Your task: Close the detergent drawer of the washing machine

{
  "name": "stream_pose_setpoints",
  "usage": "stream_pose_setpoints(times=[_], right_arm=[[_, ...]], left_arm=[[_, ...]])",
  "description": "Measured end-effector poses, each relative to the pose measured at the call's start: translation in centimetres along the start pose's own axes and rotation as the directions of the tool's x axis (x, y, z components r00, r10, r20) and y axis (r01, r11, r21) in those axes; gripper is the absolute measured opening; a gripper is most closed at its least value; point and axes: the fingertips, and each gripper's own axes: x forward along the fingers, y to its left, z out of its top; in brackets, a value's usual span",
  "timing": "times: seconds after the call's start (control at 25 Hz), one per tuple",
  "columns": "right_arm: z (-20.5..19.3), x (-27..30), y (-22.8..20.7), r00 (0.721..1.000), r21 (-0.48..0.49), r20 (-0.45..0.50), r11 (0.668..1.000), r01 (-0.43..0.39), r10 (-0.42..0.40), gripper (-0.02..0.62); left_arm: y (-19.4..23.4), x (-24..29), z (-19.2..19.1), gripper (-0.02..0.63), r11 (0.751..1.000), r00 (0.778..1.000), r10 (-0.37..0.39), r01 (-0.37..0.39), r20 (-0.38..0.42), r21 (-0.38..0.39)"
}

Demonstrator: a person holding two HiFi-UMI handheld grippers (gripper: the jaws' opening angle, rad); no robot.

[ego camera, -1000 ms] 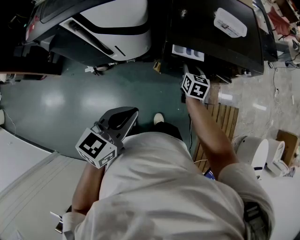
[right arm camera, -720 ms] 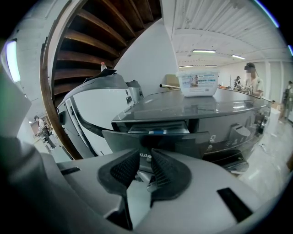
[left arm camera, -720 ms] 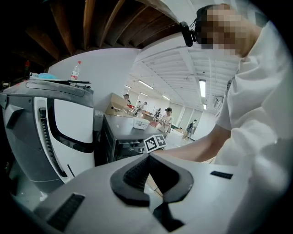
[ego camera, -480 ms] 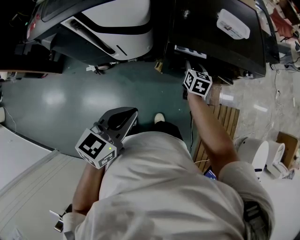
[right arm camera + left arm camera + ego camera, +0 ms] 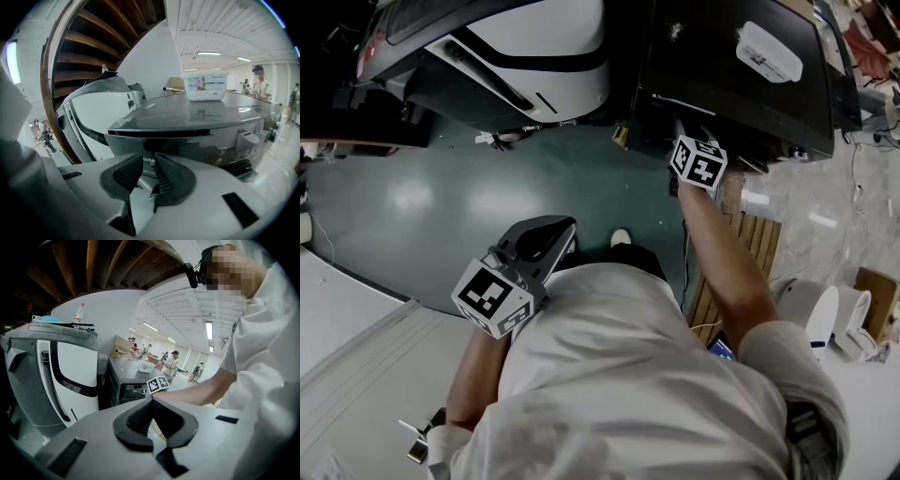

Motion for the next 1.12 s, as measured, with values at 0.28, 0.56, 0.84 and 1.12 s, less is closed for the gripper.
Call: stream_pose_setpoints(times=[0.28, 0.56, 0.84, 1.12], right_arm=[[0.5, 0.6, -0.2, 1.000, -0.003, 0.002, 1.000, 0.008, -0.008, 0.086], [0.6, 0.7, -0.2, 1.000, 0.001, 0.001, 1.000, 0.016, -0.016, 0.086], [0.6, 0.9, -0.3, 1.000, -0.003, -0.002, 1.000, 0.027, -0.027, 0.083], [0.5, 1.4, -0.7, 0.999, 0.022, -0.014, 0.999, 0.042, -0.042, 0.052]], left_arm=[[0.3, 0.0, 0.2, -0.005, 1.000, 1.000, 0.009, -0.009, 0.000, 0.001], [0.6, 0.0, 0.3, -0.005, 1.000, 1.000, 0.015, -0.015, 0.006, -0.002], [0.6, 0.1, 0.3, -0.005, 1.000, 1.000, 0.010, -0.010, 0.004, -0.006], [0.6, -0.3, 0.0, -0.005, 1.000, 1.000, 0.013, -0.013, -0.004, -0.007]])
